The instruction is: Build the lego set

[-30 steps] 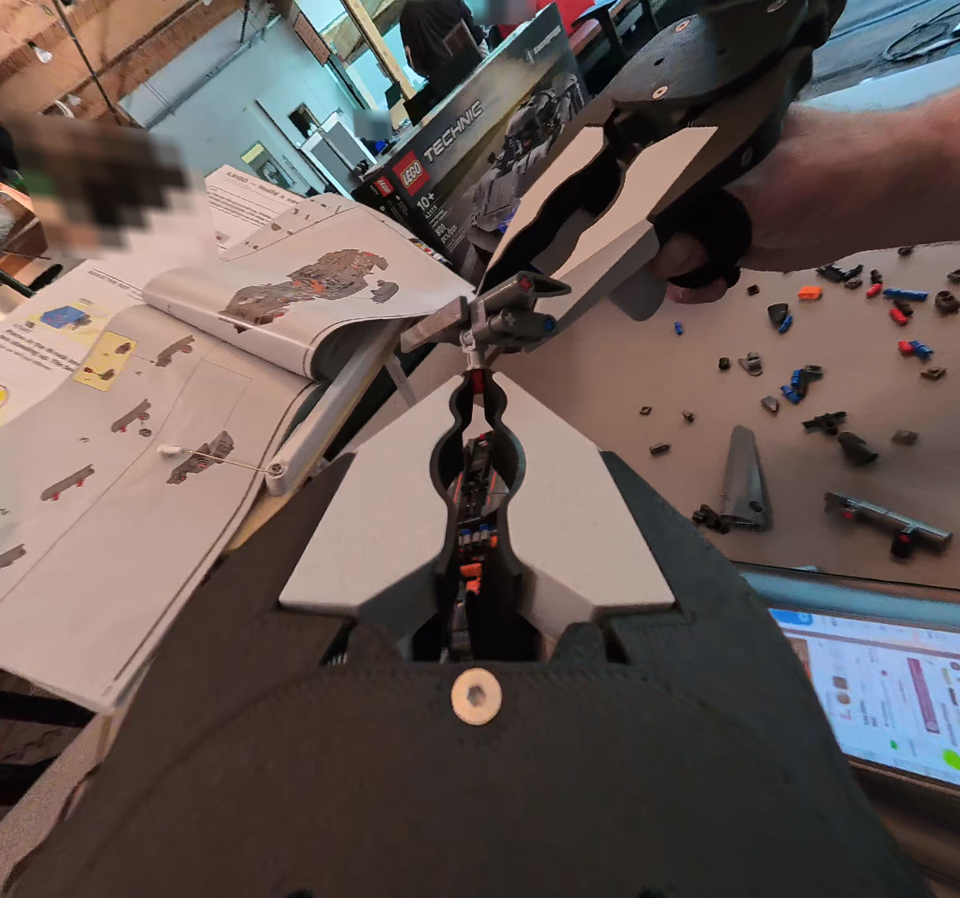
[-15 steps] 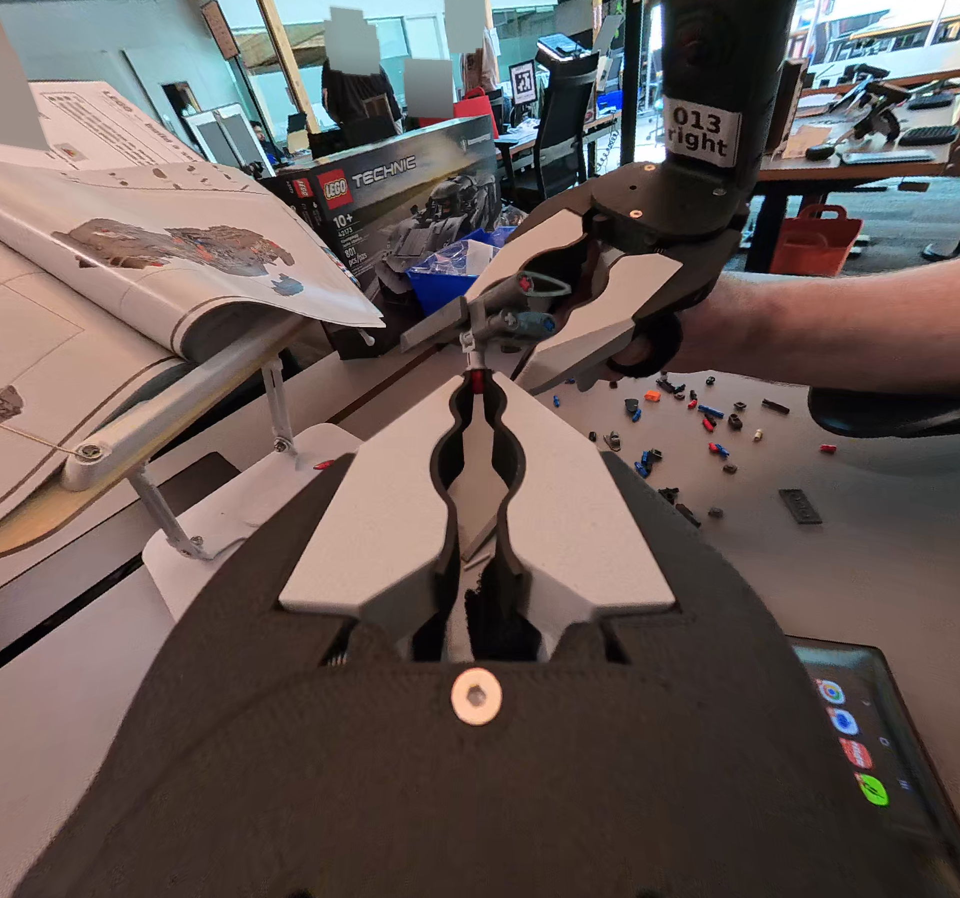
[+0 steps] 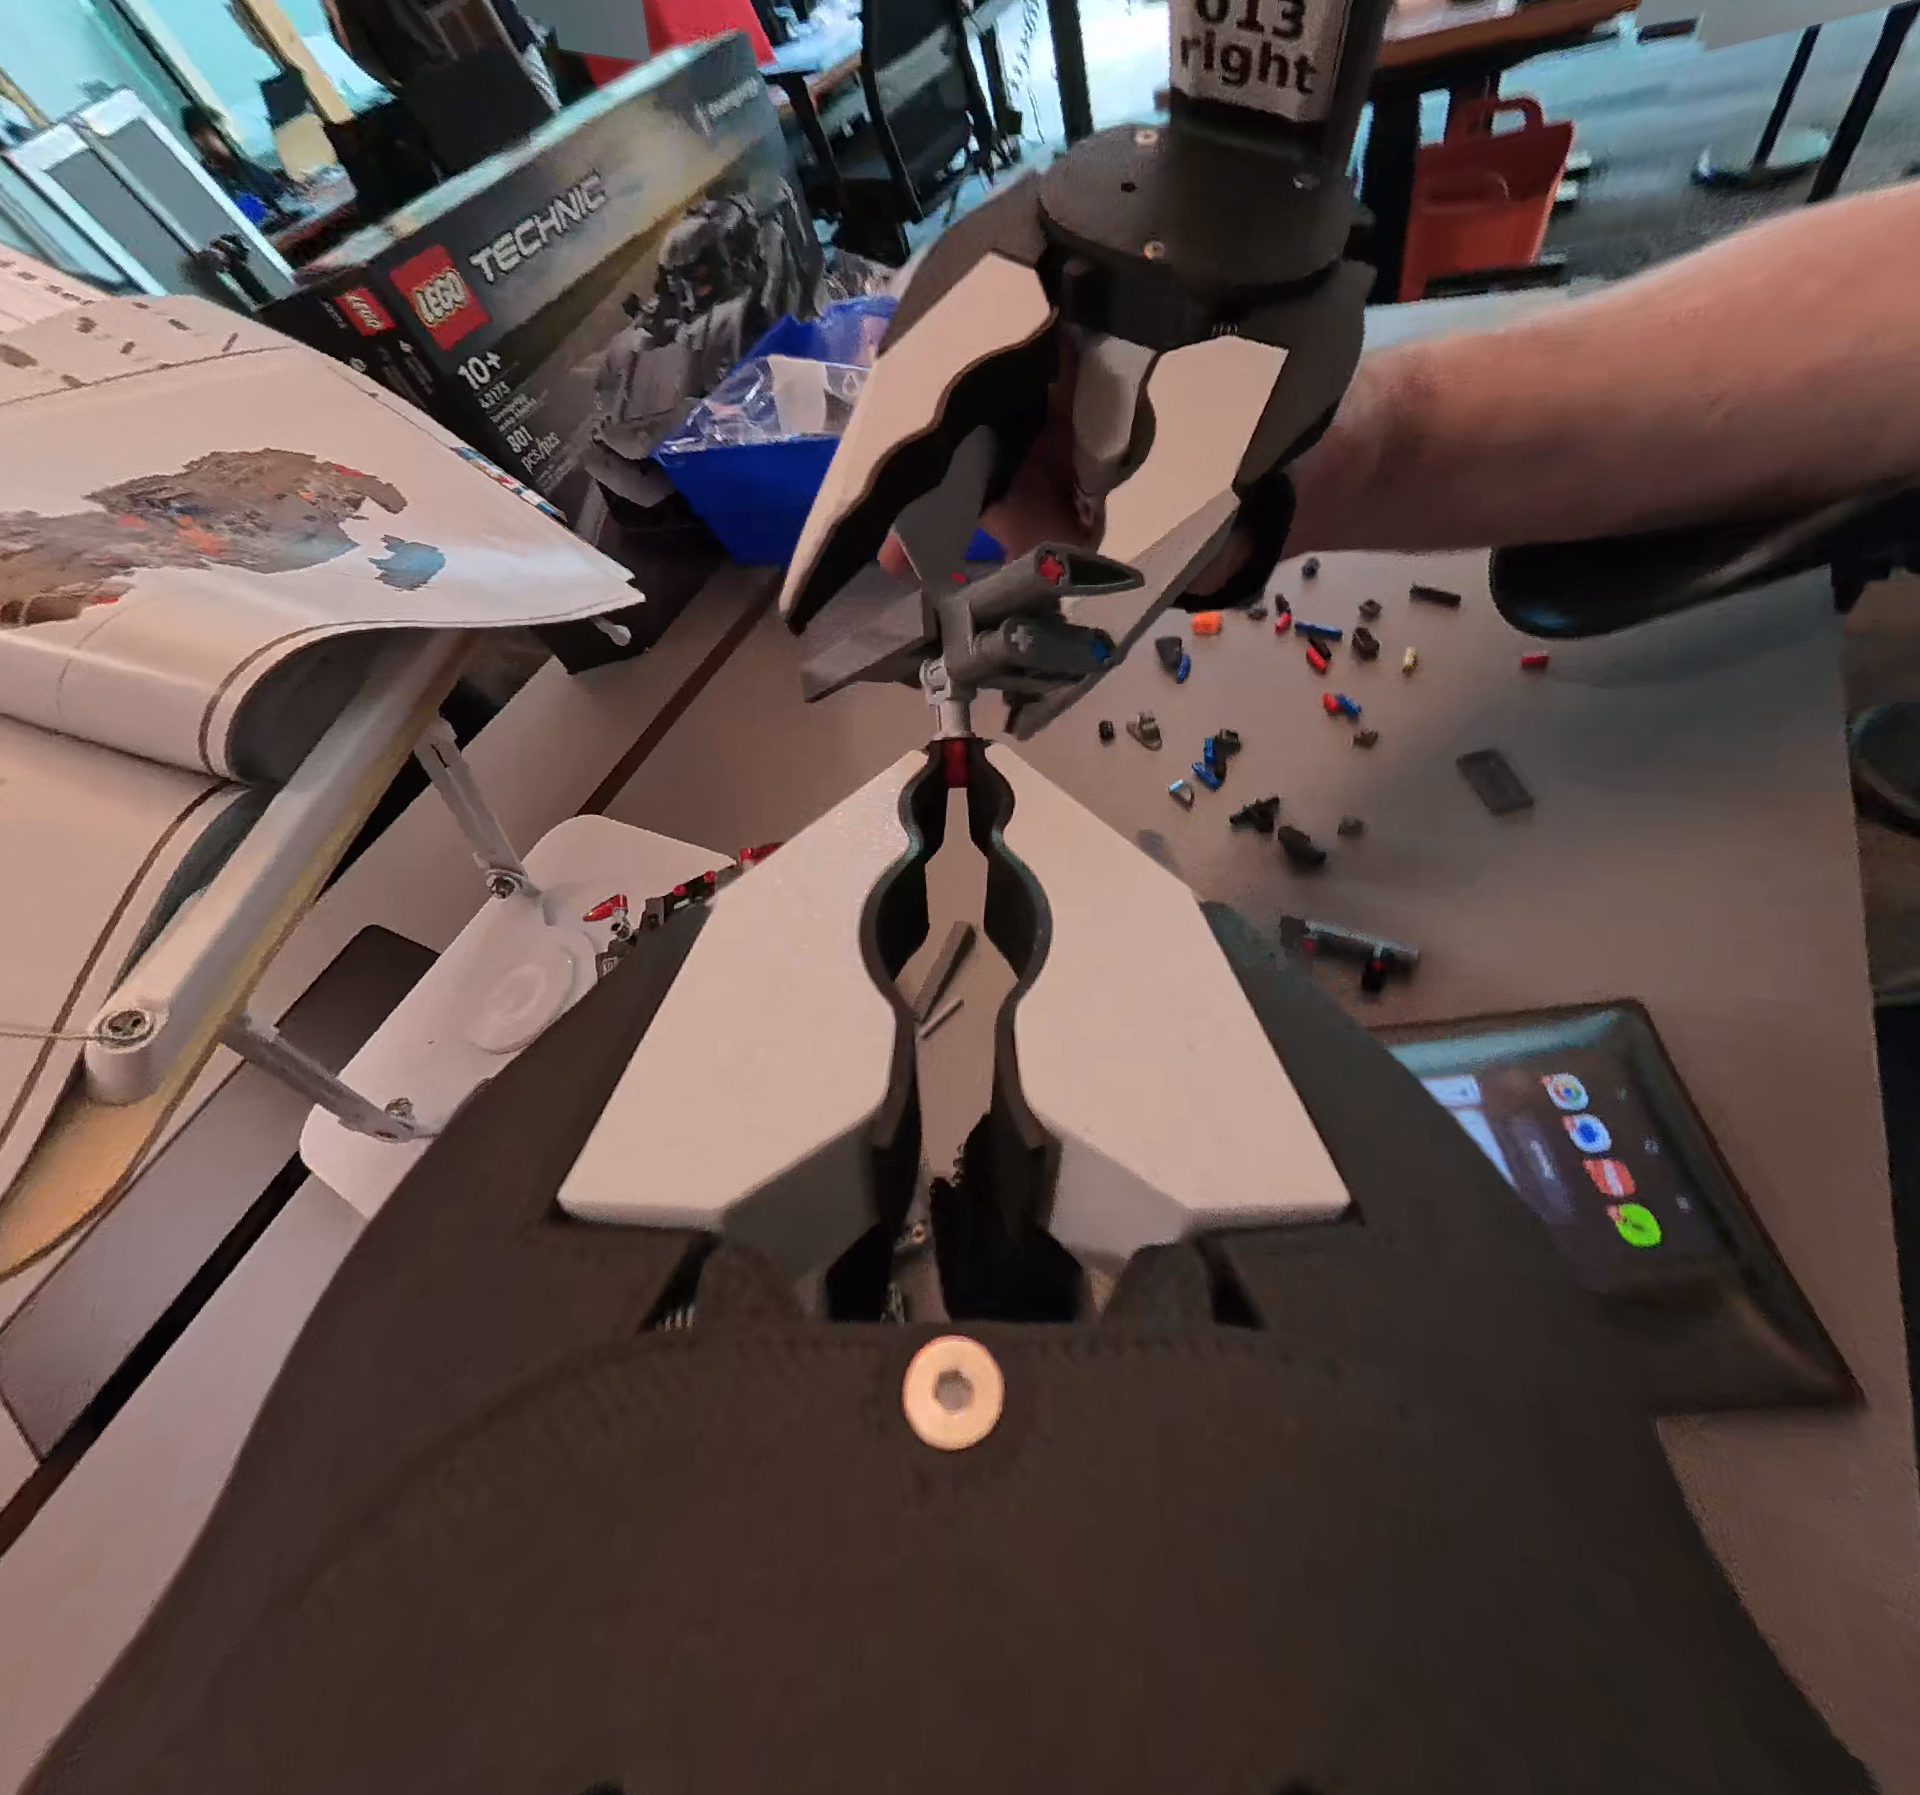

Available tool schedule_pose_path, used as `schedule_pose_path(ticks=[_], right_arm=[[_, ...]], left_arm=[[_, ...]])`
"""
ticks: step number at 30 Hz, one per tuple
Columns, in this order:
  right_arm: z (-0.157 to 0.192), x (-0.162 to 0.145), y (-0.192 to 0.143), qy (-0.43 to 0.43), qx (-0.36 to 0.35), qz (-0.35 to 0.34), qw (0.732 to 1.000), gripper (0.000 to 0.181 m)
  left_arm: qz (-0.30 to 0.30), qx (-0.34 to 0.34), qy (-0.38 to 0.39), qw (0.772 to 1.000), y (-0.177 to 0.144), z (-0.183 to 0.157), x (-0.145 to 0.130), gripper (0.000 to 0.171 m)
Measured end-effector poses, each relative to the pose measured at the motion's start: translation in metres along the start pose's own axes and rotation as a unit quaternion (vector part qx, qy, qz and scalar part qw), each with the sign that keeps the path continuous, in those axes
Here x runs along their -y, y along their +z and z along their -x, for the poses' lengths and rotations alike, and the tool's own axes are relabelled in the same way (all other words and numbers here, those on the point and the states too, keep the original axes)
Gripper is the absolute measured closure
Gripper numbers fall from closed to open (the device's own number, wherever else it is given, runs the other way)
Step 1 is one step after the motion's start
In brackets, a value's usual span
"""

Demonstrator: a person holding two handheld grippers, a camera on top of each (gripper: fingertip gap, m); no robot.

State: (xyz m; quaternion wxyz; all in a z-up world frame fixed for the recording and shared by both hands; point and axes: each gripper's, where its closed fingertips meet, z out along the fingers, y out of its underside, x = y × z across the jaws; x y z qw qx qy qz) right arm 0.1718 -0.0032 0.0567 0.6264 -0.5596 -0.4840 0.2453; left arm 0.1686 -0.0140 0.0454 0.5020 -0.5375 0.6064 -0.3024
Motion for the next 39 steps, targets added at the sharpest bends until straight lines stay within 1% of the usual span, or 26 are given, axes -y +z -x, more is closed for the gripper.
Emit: schedule_pose_path(ticks=[3,7,9,12,15,18,21,29,33,39], right_arm=[[0.013,0.006,0.002,-0.023,0.023,-0.006,0.999,0.133],[0.023,0.004,0.004,-0.043,0.042,0.004,0.998,0.134],[0.030,0.002,0.005,-0.058,0.058,0.010,0.997,0.137],[0.041,0.000,0.006,-0.078,0.078,0.021,0.994,0.146],[0.043,0.002,0.006,-0.094,0.076,0.025,0.992,0.147],[0.043,0.000,0.007,-0.095,0.074,0.030,0.992,0.149],[0.040,-0.004,0.008,-0.099,0.063,0.042,0.992,0.153],[0.034,-0.009,0.010,-0.100,0.043,0.054,0.993,0.154],[0.031,-0.010,0.011,-0.106,0.032,0.059,0.992,0.154],[0.019,-0.009,0.009,-0.115,-0.007,0.060,0.992,0.155]], left_arm=[[0.036,-0.025,0.022,0.999,-0.004,-0.004,-0.002,0.170],[0.079,-0.068,0.045,0.994,-0.007,-0.014,-0.007,0.170],[0.096,-0.082,0.062,0.990,-0.009,-0.018,-0.008,0.170],[0.129,-0.102,0.092,0.982,-0.013,-0.023,-0.011,0.170],[0.144,-0.120,0.105,0.977,-0.016,-0.025,-0.009,0.170],[0.151,-0.138,0.100,0.974,-0.017,-0.026,-0.010,0.170],[0.145,-0.145,0.089,0.975,-0.015,-0.023,-0.013,0.170],[0.128,-0.126,0.069,0.981,-0.010,-0.015,-0.018,0.168],[0.134,-0.112,0.069,0.982,-0.008,-0.011,-0.021,0.167],[0.130,-0.077,0.068,0.986,-0.003,-0.002,-0.021,0.157]])
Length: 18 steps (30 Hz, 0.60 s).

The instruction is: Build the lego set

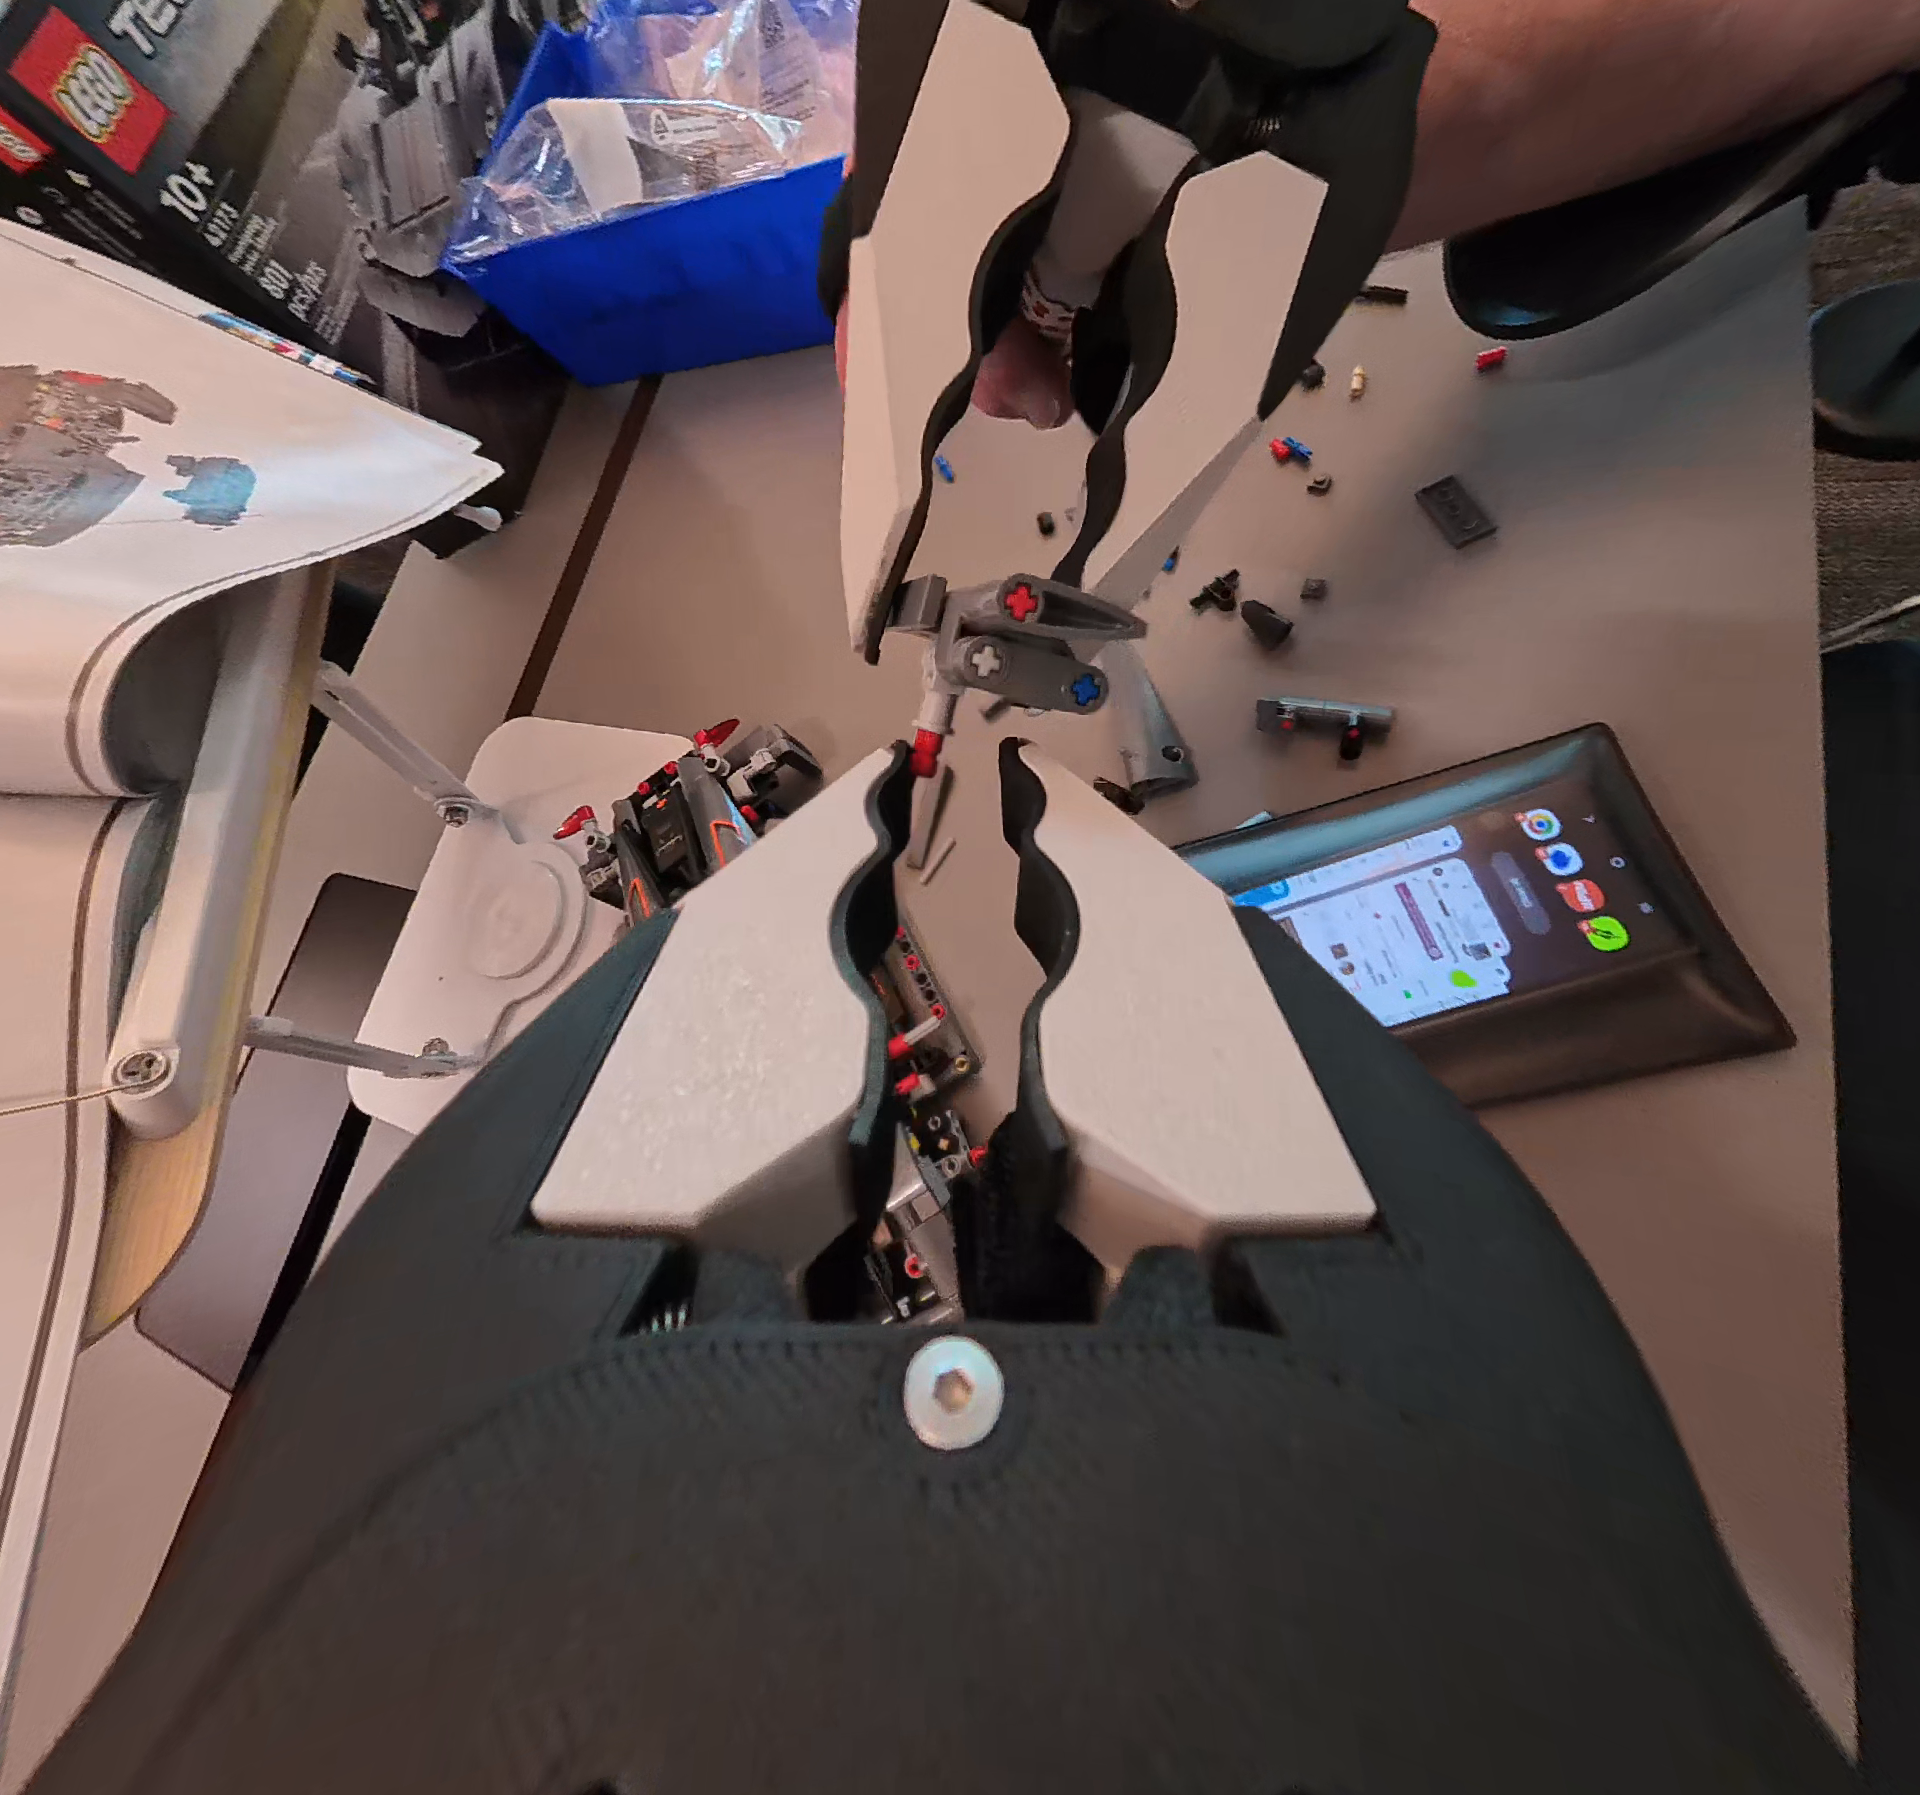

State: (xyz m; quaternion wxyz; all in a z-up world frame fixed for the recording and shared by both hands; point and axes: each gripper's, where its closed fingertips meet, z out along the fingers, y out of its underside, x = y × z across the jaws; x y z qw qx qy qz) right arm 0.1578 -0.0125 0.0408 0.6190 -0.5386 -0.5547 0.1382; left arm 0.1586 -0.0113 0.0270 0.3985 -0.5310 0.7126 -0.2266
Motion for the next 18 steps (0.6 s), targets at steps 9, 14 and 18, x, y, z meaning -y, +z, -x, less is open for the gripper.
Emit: schedule_pose_path(ticks=[9,14,18], right_arm=[[-0.027,-0.006,-0.006,-0.061,-0.105,0.035,0.992,0.155],[-0.030,-0.010,-0.006,-0.084,-0.124,0.051,0.987,0.155],[-0.030,-0.014,-0.003,-0.108,-0.136,0.069,0.982,0.156]], left_arm=[[-0.054,0.040,-0.056,0.996,-0.015,0.005,0.017,0.135],[-0.087,0.064,-0.094,0.990,-0.013,0.008,0.027,0.134],[-0.112,0.060,-0.119,0.985,-0.011,0.009,0.032,0.147]])
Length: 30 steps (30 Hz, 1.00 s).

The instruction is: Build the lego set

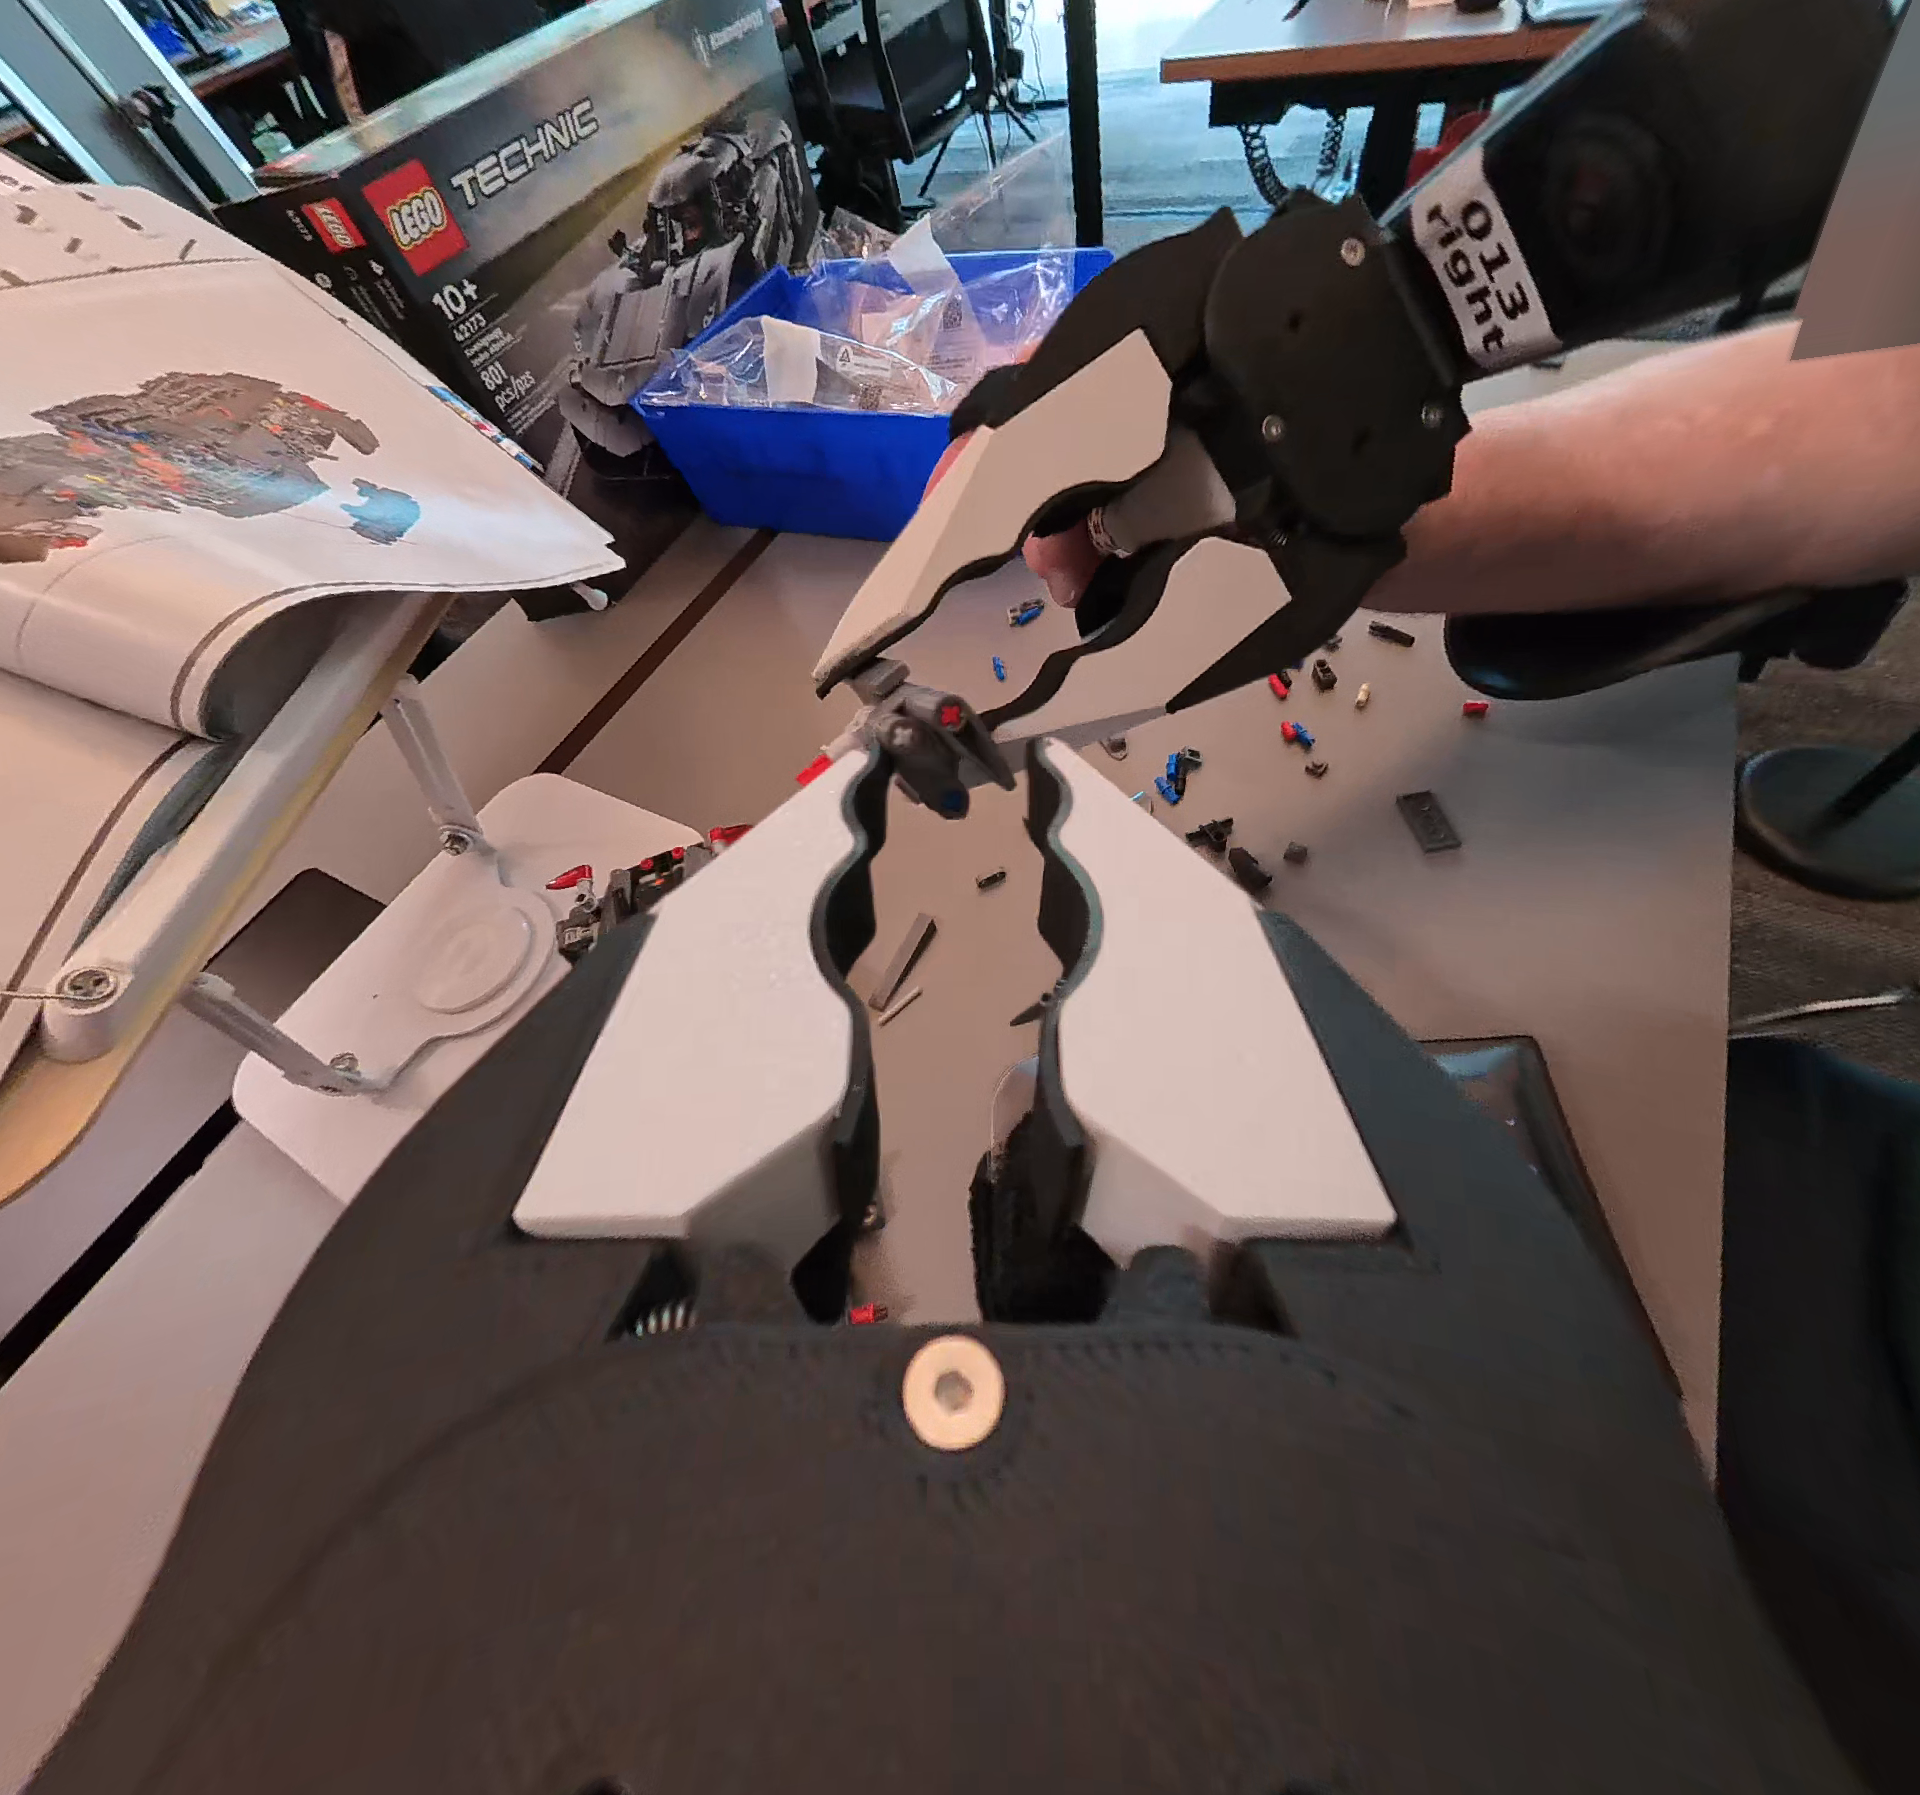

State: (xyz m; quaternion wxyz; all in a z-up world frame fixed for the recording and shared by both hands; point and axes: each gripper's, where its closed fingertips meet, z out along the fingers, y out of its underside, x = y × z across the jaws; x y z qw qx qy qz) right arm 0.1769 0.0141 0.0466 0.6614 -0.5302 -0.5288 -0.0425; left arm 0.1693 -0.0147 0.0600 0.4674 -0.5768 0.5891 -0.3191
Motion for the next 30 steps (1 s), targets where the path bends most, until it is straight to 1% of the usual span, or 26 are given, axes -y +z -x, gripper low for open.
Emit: schedule_pose_path(ticks=[1,9,16,17,20,22,24,26,30], right_arm=[[-0.001,-0.001,0.000,-0.005,-0.004,0.003,1.000,0.156],[-0.004,0.000,-0.001,-0.022,-0.018,0.006,1.000,0.156],[-0.006,0.000,-0.002,0.011,-0.009,-0.003,1.000,0.156],[-0.007,-0.002,-0.001,0.010,-0.013,0.004,1.000,0.156],[-0.011,-0.008,0.000,0.000,-0.026,0.021,0.999,0.156],[-0.011,-0.009,0.000,-0.011,-0.032,0.027,0.999,0.156],[-0.010,-0.008,0.001,-0.023,-0.035,0.032,0.999,0.156],[-0.009,-0.010,0.002,-0.033,-0.038,0.041,0.998,0.157],[-0.012,-0.010,0.001,-0.026,-0.043,0.035,0.998,0.156]], left_arm=[[0.000,0.001,-0.004,1.000,0.001,0.001,0.000,0.151],[-0.007,0.003,-0.013,1.000,0.002,0.001,0.002,0.153],[-0.042,-0.014,-0.047,0.998,0.000,0.004,0.007,0.153],[-0.042,-0.008,-0.049,0.998,0.000,0.006,0.006,0.152],[-0.045,0.008,-0.056,0.997,0.000,0.008,0.008,0.139],[-0.044,0.017,-0.061,0.997,0.002,0.009,0.009,0.135],[-0.033,0.027,-0.064,0.997,0.007,0.009,0.006,0.141],[-0.027,0.043,-0.069,0.996,0.012,0.012,0.004,0.154],[-0.049,0.035,-0.099,0.993,0.012,0.015,0.006,0.155]])
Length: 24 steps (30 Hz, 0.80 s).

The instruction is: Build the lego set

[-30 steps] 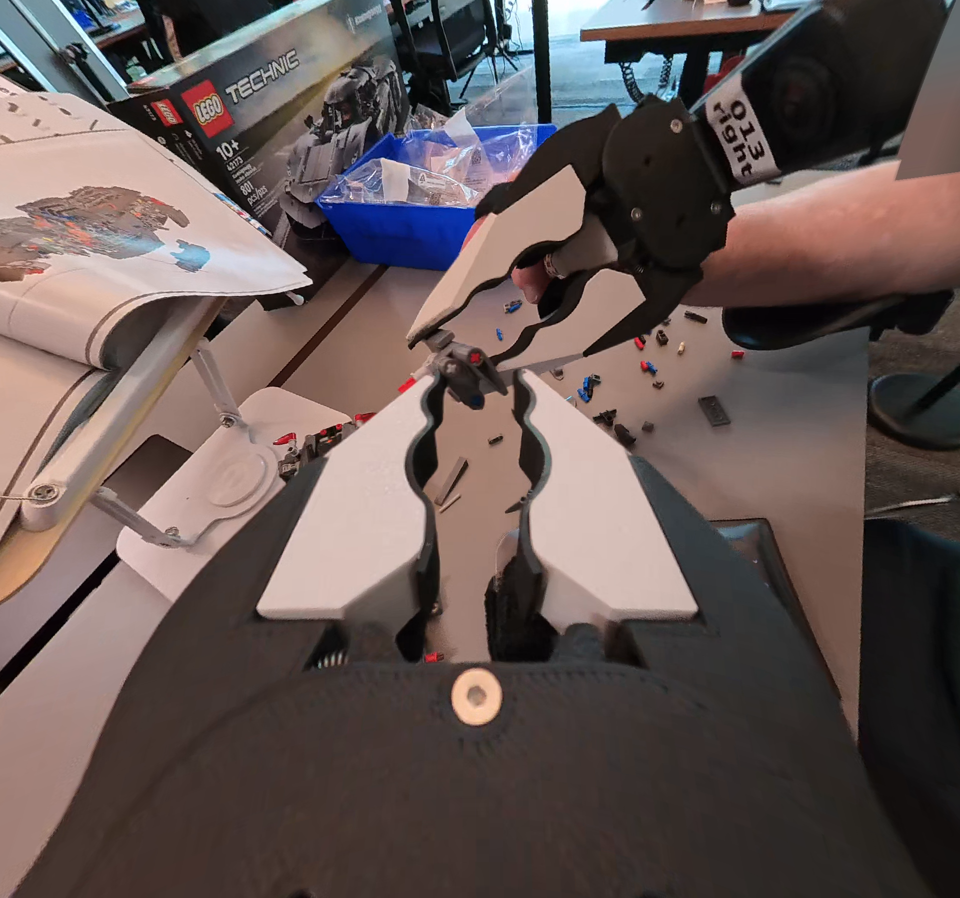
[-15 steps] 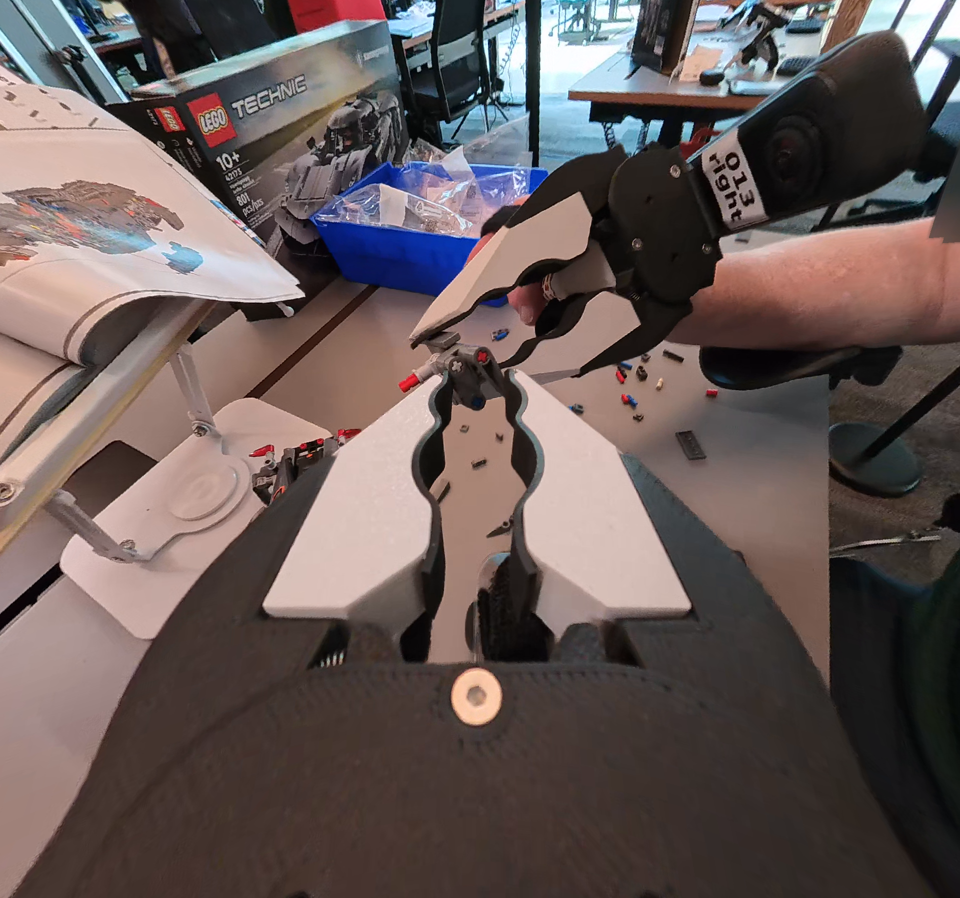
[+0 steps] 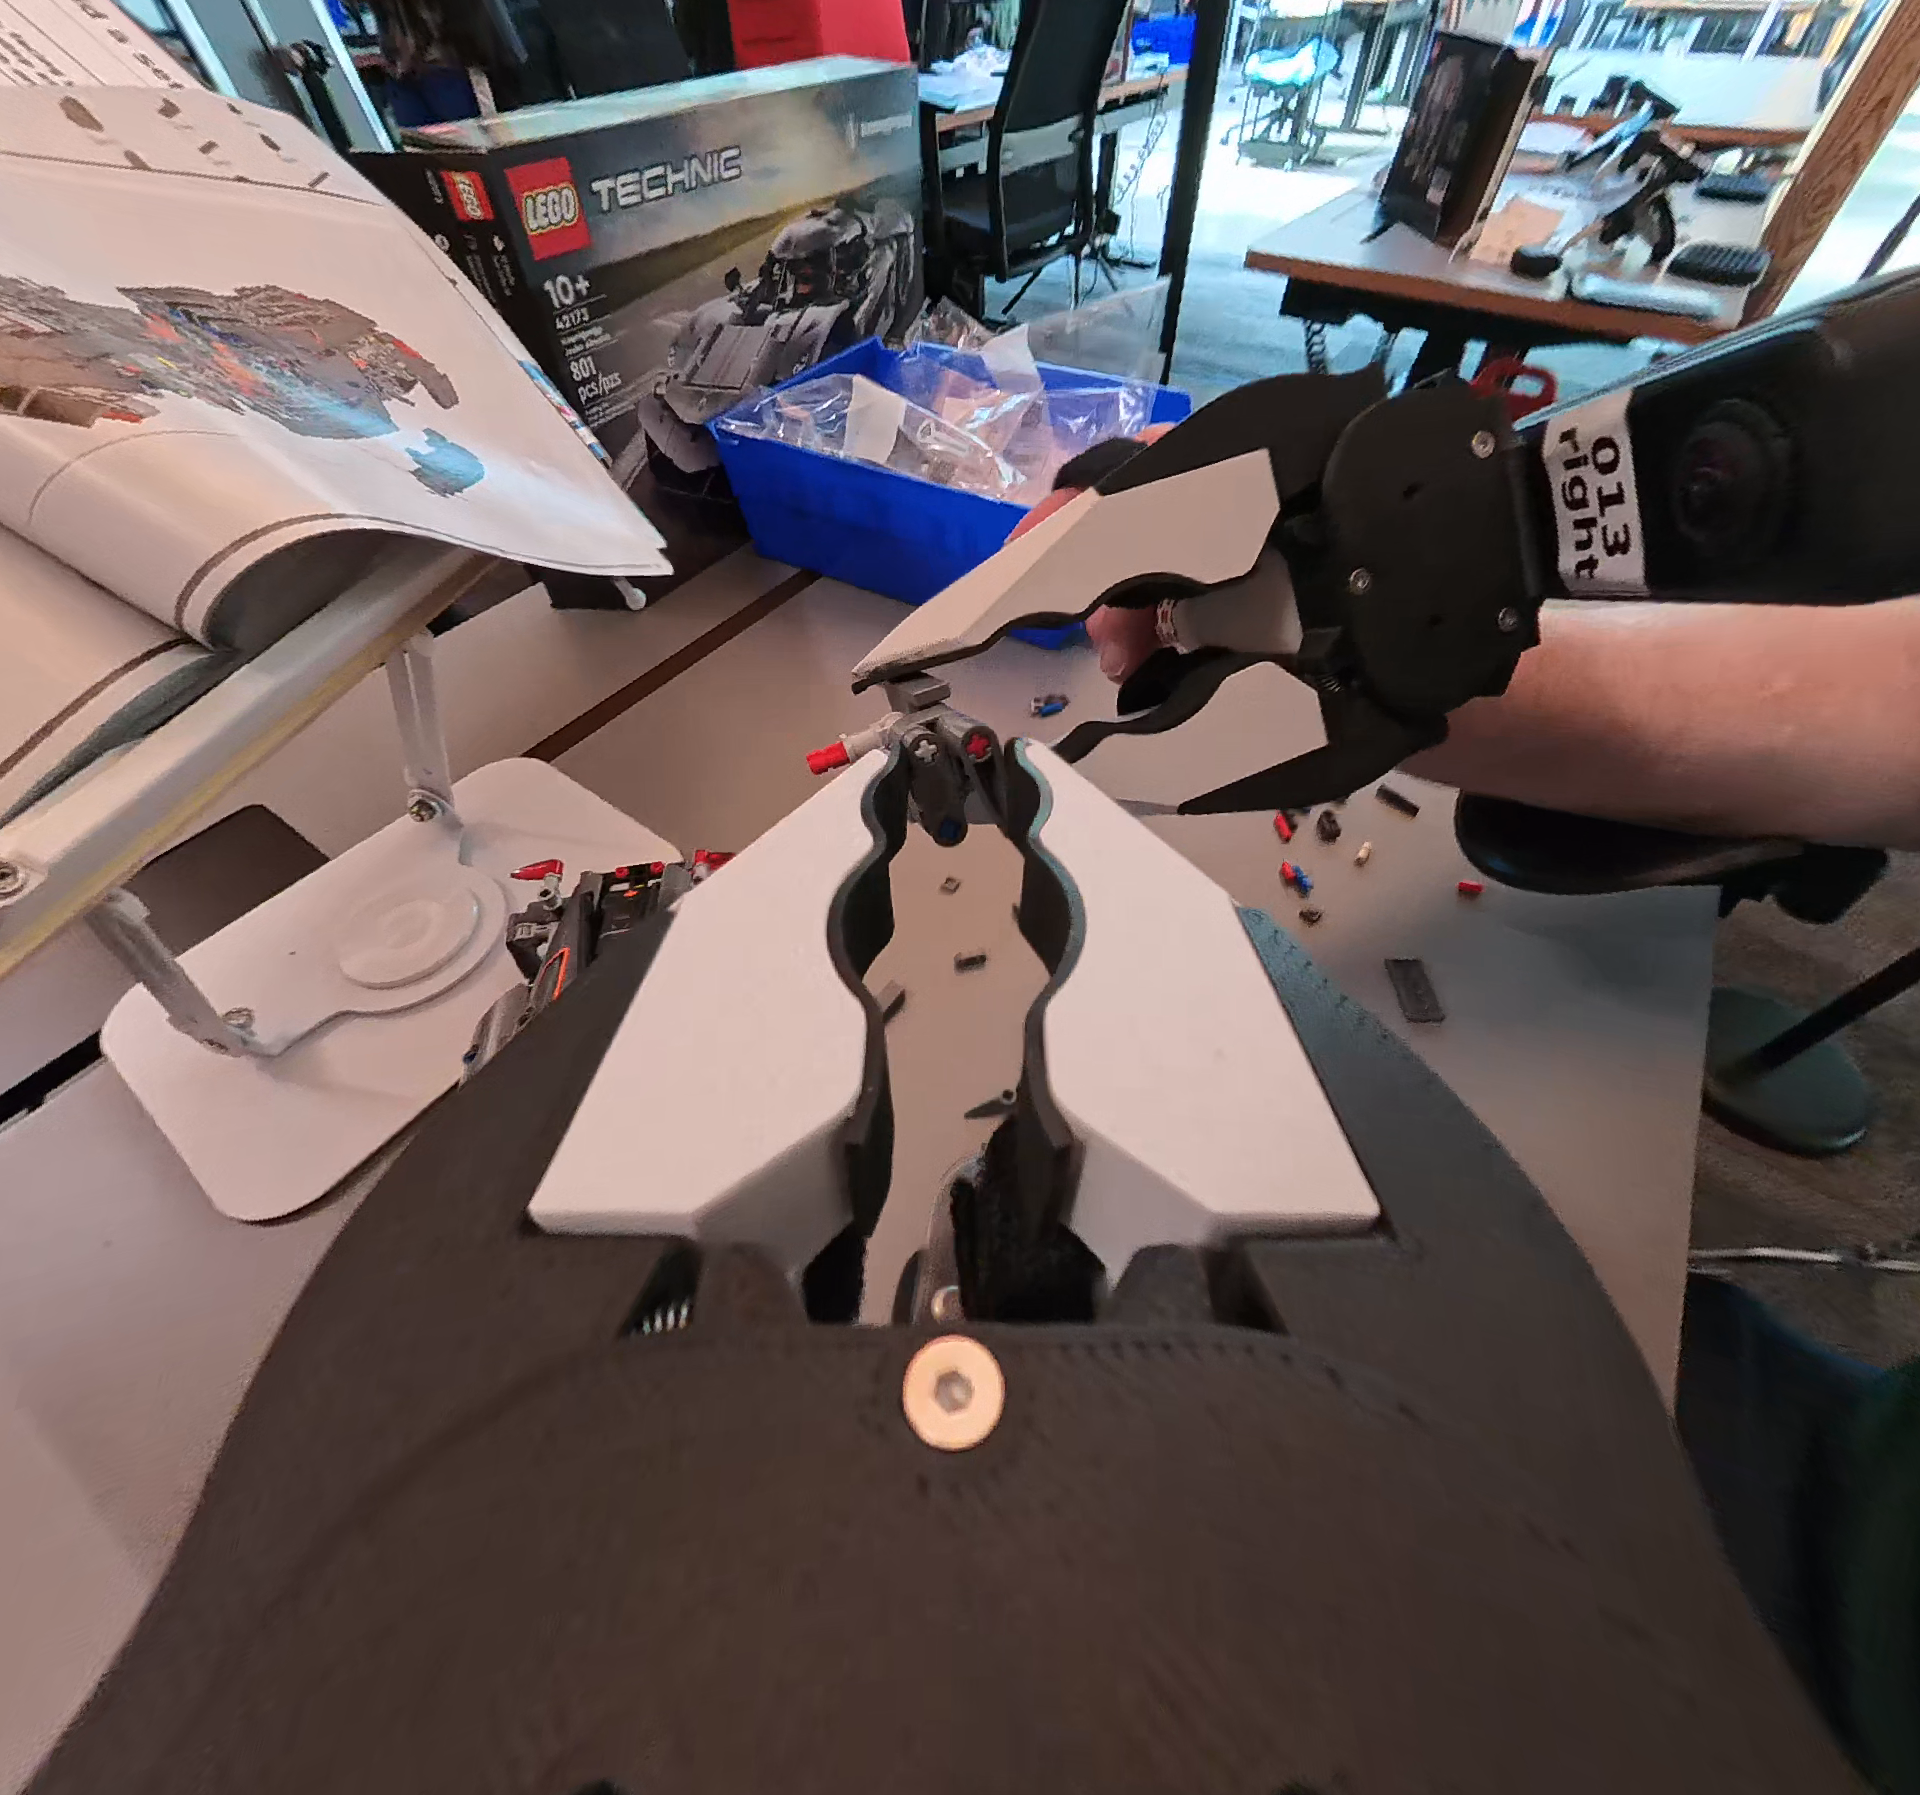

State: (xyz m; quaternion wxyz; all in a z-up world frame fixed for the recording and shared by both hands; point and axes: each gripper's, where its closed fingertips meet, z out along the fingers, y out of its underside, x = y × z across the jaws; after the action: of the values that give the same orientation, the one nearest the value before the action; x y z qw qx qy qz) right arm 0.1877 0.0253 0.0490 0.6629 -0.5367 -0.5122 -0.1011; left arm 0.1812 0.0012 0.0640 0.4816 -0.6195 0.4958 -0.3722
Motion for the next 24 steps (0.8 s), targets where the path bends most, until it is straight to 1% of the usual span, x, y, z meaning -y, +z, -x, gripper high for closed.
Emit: schedule_pose_path(ticks=[6,11,15,24], right_arm=[[-0.008,0.002,-0.003,0.026,-0.002,-0.015,1.000,0.144],[-0.021,-0.003,-0.006,0.078,-0.009,-0.024,0.997,0.132],[-0.026,-0.007,-0.007,0.102,-0.006,-0.028,0.994,0.130],[-0.014,-0.009,-0.001,0.077,0.006,-0.015,0.997,0.130]], left_arm=[[-0.035,-0.014,-0.041,0.998,-0.004,0.005,0.006,0.156],[-0.078,-0.045,-0.089,0.992,-0.011,0.010,0.013,0.155],[-0.102,-0.063,-0.121,0.985,-0.016,0.016,0.014,0.155],[-0.100,-0.067,-0.129,0.984,-0.015,0.019,0.010,0.156]])
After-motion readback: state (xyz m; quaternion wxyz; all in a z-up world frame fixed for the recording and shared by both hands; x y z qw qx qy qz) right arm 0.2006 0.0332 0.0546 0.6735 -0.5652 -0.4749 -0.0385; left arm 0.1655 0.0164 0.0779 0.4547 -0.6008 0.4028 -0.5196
